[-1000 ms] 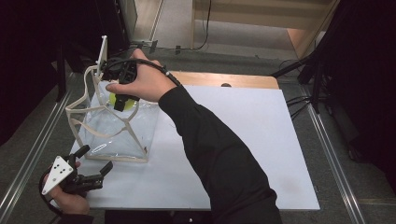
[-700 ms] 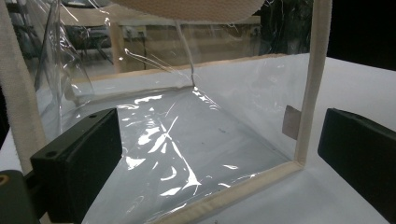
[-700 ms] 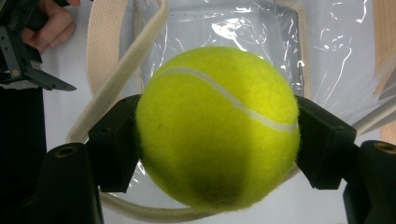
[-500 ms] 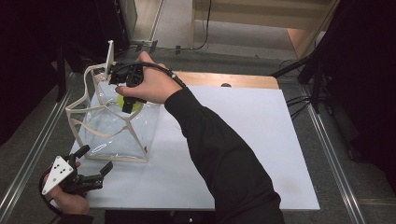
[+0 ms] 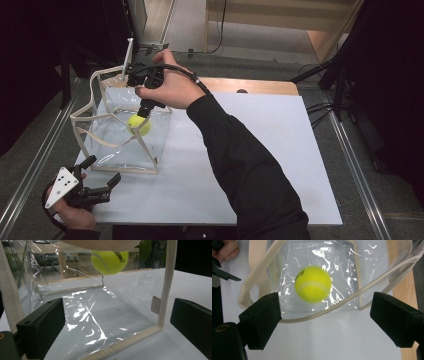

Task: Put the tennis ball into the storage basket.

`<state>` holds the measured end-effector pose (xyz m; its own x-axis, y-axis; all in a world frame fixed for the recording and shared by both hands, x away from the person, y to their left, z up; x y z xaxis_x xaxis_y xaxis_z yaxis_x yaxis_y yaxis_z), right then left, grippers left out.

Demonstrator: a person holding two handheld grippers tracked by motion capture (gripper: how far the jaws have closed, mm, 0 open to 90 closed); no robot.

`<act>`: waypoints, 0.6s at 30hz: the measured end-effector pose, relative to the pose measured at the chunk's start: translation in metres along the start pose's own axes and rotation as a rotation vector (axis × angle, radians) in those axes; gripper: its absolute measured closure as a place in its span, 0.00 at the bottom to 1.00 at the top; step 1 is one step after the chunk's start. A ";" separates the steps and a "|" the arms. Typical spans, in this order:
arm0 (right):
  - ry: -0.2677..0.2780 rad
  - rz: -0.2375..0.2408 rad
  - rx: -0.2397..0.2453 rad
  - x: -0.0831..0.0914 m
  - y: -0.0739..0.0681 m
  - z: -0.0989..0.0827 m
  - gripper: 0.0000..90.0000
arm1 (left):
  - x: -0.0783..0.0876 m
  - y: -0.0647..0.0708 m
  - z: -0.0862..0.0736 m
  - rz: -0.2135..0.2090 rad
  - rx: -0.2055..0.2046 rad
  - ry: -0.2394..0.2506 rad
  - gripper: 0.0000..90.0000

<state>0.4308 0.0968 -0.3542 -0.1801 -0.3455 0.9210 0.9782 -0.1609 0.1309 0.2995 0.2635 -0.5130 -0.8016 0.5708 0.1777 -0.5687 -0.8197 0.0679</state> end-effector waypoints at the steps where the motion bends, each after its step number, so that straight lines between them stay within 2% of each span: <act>1: 0.004 0.000 0.003 0.002 0.000 -0.001 0.07 | 0.000 0.000 0.000 0.000 -0.001 -0.003 0.00; 3: 0.000 -0.002 -0.005 0.004 0.000 -0.005 0.02 | 0.000 0.000 0.000 0.000 -0.001 -0.003 0.00; 11: -0.006 -0.003 -0.015 0.007 0.000 -0.025 0.02 | -0.001 0.000 0.000 0.000 -0.004 -0.005 0.00; 18: 0.001 0.000 -0.045 0.006 -0.005 -0.047 0.01 | -0.002 0.001 -0.001 0.005 -0.004 -0.006 0.00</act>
<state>0.4201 0.0520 -0.3664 -0.1801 -0.3469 0.9204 0.9727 -0.2021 0.1142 0.3001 0.2620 -0.5138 -0.8032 0.5666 0.1838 -0.5656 -0.8223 0.0632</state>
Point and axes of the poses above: each handheld gripper's, and its own axes: x roughly backward along the jaws, z roughly out of its top, y roughly to its right, the point moved 9 cm from there along -x, roughly forward along the jaws, and after that the axes turned 4 degrees about x, right-handed, at the moved point
